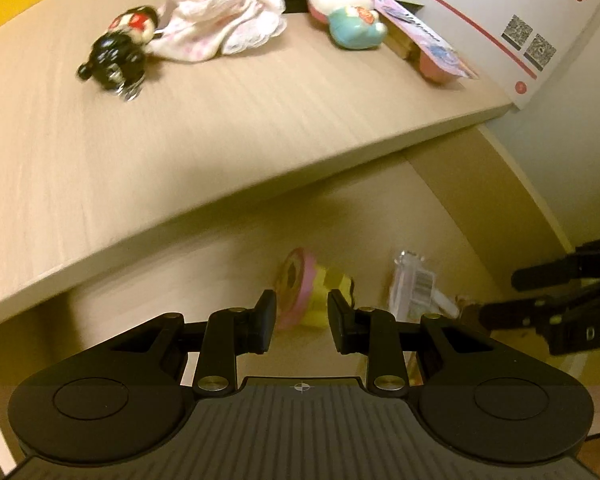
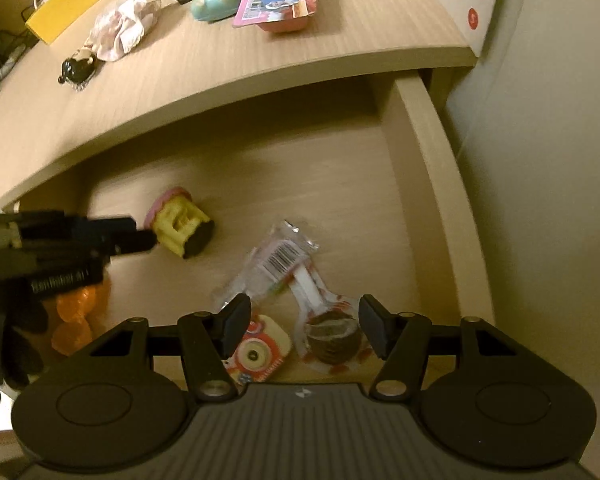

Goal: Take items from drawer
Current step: 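Lower the left tool into the drawer and grasp the yellow cupcake toy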

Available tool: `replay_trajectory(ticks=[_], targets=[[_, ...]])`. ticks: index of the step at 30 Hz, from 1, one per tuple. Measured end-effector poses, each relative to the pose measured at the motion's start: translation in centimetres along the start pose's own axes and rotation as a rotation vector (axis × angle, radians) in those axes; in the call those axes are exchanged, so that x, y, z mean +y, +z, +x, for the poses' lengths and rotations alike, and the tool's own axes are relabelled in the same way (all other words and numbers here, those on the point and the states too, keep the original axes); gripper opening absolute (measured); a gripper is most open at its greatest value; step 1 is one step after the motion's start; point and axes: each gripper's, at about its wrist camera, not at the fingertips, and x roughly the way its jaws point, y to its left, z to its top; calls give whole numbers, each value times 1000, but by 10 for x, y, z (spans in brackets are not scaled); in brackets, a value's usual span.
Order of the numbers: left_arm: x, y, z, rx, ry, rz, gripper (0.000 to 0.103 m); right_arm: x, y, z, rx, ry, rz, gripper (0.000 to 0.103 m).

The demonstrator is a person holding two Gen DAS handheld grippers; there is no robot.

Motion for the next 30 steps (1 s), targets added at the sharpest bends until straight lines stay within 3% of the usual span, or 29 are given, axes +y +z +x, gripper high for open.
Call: replay_trajectory(ticks=[8, 14, 20, 24, 30], targets=[[-12, 7, 10, 7, -11, 36, 31, -11, 3, -5, 9, 6, -29, 61], [-24, -6, 15, 9, 16, 214, 32, -9, 4, -4, -2, -11, -67, 64], [-34, -16, 15, -6, 9, 321, 36, -7, 4, 3, 3, -15, -94, 65], [-33, -14, 20, -8, -20, 324, 41, -4, 3, 2, 5, -26, -126, 66], [-26, -7, 29, -4, -71, 245, 44, 1, 4, 9, 4, -30, -149, 66]])
